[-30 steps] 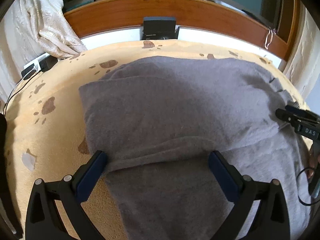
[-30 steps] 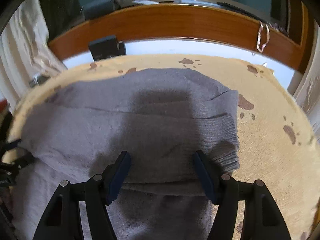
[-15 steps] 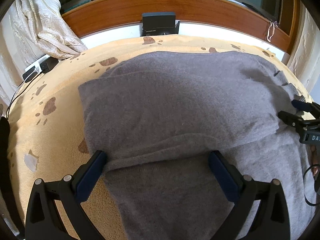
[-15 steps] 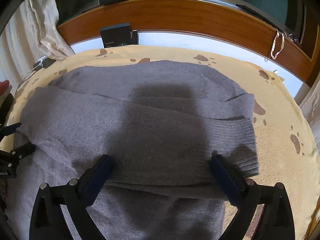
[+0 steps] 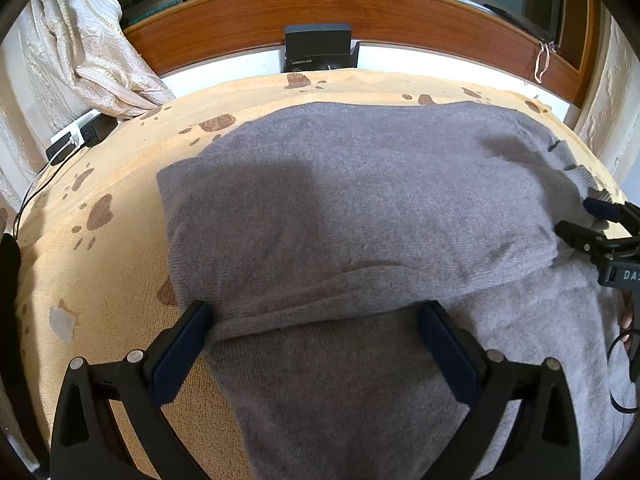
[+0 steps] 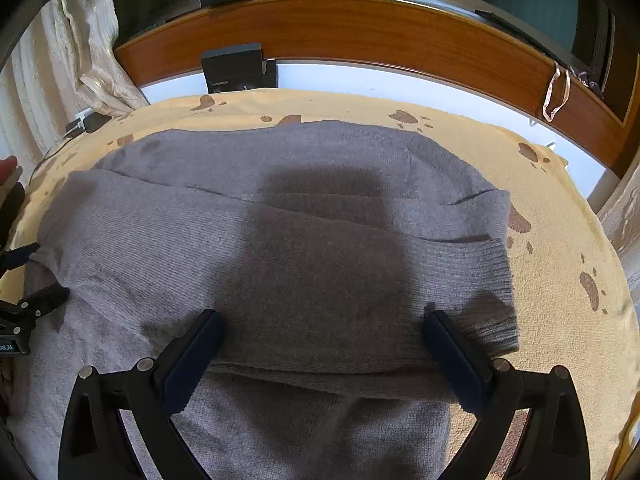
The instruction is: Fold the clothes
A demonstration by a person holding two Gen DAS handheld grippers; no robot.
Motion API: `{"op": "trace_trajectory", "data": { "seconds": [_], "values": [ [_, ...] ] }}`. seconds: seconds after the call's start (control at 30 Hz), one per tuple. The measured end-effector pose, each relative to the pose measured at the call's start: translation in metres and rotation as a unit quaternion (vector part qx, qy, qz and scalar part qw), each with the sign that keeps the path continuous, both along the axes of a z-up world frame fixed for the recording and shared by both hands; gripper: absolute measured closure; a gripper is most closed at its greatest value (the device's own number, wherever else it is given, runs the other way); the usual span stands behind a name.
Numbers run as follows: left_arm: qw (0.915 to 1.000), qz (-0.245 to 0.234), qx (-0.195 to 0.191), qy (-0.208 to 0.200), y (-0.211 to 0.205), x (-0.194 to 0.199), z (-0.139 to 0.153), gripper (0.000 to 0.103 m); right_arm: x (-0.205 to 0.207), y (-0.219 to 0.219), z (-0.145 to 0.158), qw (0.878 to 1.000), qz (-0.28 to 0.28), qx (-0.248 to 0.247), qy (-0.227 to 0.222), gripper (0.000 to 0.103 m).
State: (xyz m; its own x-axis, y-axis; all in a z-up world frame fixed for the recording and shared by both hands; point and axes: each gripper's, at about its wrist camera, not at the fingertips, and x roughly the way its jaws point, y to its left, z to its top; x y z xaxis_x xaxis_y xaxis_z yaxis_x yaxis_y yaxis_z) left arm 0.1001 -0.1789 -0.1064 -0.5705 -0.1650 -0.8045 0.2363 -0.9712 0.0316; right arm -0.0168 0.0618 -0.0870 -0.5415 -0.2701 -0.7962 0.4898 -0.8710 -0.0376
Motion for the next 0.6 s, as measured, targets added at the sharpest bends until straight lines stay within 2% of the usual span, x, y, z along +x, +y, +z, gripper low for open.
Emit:
{"op": "trace_trajectory", "data": {
  "seconds": [0.6],
  "values": [
    [1.0000, -0.001, -0.001, 0.002, 0.000, 0.001, -0.001, 0.001, 0.006, -0.010, 0.001, 1.000, -0.017, 0.008, 0.008, 0.001]
  ]
}}
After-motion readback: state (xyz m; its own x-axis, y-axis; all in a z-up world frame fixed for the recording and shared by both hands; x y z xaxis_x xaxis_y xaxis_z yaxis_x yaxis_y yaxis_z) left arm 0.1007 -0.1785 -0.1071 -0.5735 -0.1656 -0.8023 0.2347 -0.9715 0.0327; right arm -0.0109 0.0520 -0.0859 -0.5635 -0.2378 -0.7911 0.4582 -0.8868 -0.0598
